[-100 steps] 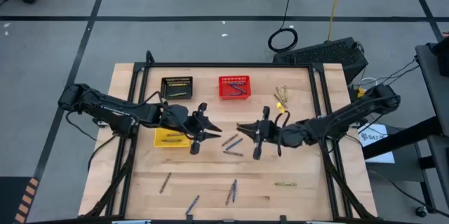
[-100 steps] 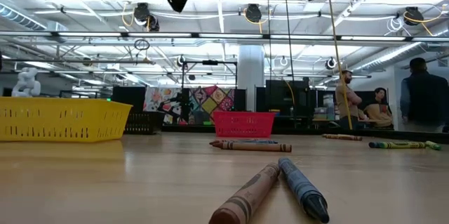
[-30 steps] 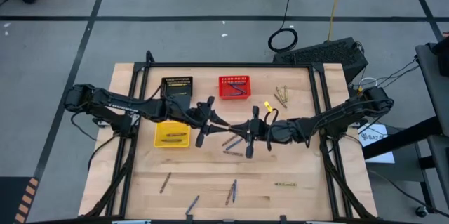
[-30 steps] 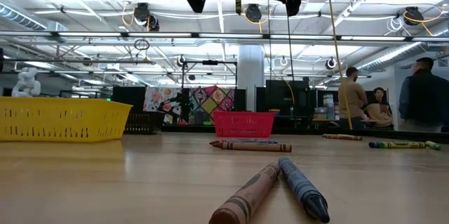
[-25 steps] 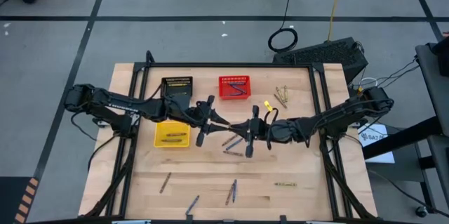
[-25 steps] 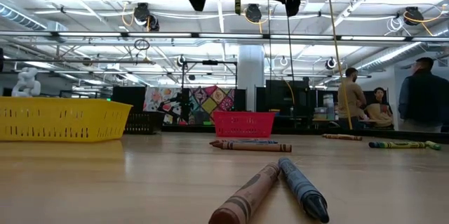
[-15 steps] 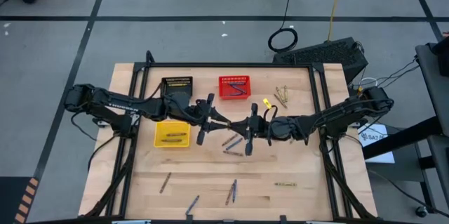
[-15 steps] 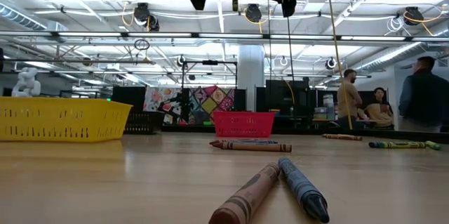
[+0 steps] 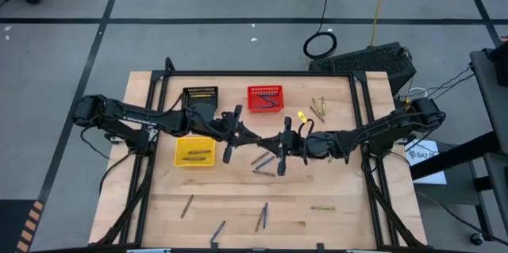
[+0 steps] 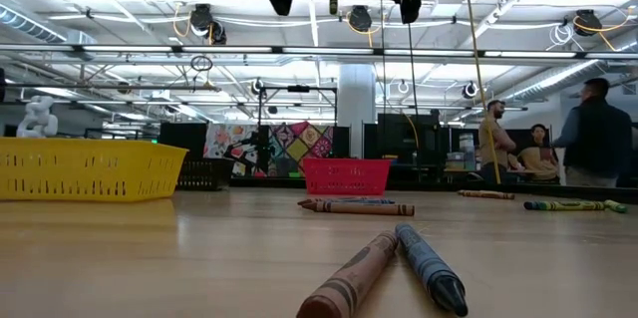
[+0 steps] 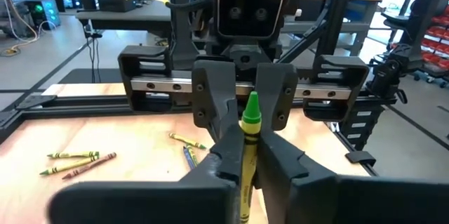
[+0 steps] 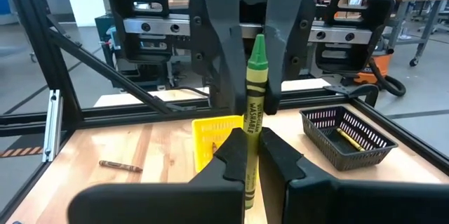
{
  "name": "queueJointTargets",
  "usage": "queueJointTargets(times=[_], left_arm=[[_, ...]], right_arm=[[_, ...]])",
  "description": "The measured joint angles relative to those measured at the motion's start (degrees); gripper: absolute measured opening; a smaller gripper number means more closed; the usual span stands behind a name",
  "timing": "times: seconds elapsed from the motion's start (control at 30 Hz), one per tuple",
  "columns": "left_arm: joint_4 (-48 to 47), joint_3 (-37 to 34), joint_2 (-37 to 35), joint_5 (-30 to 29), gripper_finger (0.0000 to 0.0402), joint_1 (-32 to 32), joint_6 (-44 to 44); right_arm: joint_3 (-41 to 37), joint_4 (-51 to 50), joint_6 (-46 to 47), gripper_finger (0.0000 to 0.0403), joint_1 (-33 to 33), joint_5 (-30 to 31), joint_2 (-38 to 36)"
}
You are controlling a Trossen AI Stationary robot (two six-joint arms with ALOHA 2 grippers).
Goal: Sort crayons
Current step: Put the green crayon into the black basket
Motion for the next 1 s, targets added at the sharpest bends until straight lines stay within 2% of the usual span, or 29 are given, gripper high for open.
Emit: queueJointTargets(times=[0.07, 0.43, 0.73, 1.0], left_arm=[[-0.07, 0.0, 0.0, 0.02, 0.0009, 0.0, 0.02], [-0.13, 0.0, 0.0, 0.01, 0.0006, 0.0, 0.04], [-0.92, 0.0, 0.04, 0.02, 0.0005, -0.02, 0.2], [-5.78, 0.02, 0.02, 0.03, 0.0004, 0.61, 3.58]], right_arm=[[0.0, -0.01, 0.0, 0.0, 0.02, 0.0, 0.0], [0.0, -0.09, 1.88, 0.0009, 0.04, 0.0, 0.0], [0.0, -0.12, 1.92, 0.0067, 0.06, 0.21, 0.0], [-0.07, -1.63, 1.91, 0.0115, 0.06, 0.42, 0.0]])
